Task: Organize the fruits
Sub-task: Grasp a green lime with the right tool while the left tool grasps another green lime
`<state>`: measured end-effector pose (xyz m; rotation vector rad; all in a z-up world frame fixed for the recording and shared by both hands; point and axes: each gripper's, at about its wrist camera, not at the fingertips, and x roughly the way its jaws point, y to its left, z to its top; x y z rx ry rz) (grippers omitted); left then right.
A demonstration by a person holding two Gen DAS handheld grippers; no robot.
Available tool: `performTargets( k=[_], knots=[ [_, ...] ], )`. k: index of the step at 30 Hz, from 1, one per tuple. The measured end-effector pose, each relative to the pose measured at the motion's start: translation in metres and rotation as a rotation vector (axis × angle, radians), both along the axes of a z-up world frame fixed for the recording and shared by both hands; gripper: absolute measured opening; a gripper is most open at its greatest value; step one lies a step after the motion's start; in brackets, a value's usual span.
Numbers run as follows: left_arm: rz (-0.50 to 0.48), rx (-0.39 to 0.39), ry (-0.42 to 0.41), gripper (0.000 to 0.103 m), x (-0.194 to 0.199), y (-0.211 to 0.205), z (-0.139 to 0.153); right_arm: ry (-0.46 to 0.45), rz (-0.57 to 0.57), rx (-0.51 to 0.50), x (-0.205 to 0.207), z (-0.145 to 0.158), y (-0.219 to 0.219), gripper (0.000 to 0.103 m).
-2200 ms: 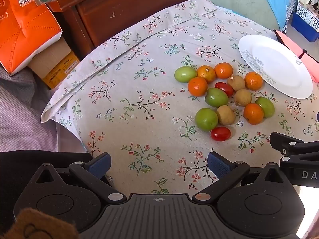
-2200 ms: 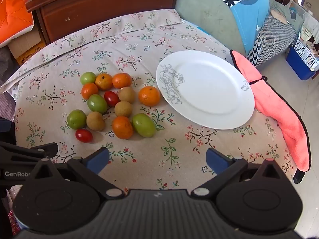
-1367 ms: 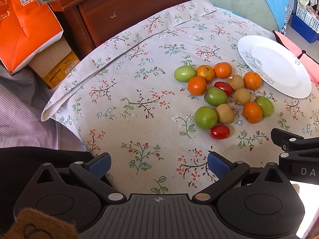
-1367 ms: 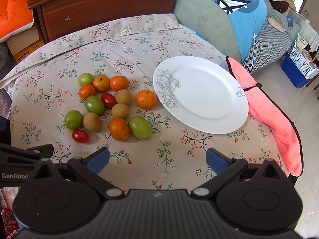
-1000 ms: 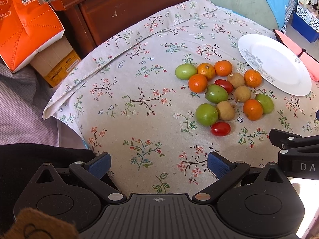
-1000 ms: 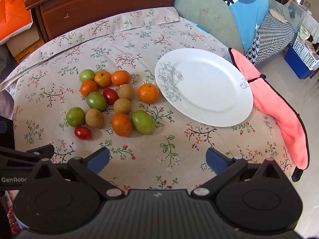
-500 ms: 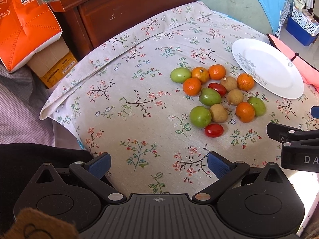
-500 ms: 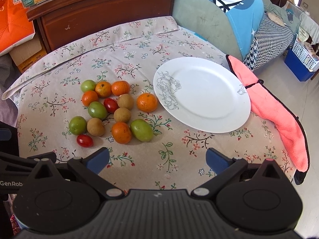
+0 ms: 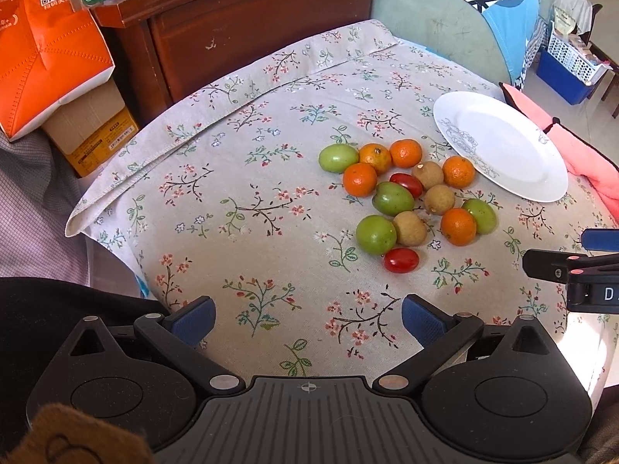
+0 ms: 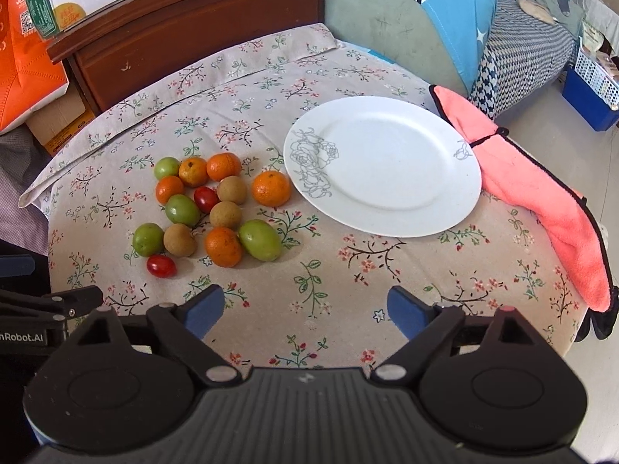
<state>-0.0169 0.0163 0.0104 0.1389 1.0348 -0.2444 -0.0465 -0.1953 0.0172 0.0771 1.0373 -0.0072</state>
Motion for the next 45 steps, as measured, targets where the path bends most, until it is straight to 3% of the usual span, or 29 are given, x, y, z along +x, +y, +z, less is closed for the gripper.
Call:
performTargets(
  k=[13,21,27,32,45],
  knots=[
    [0.002,-0.038,-0.019,0.099,0.02,-0.002,-0.005,-0.01,0.06,0.028,0.013,-0.006,0.005,0.074],
    [-0.035,-0.073,-0.035,0.088,0.031,-0.01,-0.011,-0.026,0.056,0.043,0.025,-0.012,0.001,0.045],
    [-0.069,-0.108,-0.031,0.079,0.036,-0.016,-0.017,-0.028,0.078,0.073,0.035,-0.016,0.001,0.041],
    [-0.073,-0.156,-0.018,0.066,0.042,-0.017,-0.023,-0.027,0.115,0.075,0.042,-0.02,0.006,0.039],
    [-0.073,-0.162,-0.032,0.063,0.047,-0.02,-0.031,-0.005,0.151,0.082,0.056,-0.029,0.01,0.034]
  ],
)
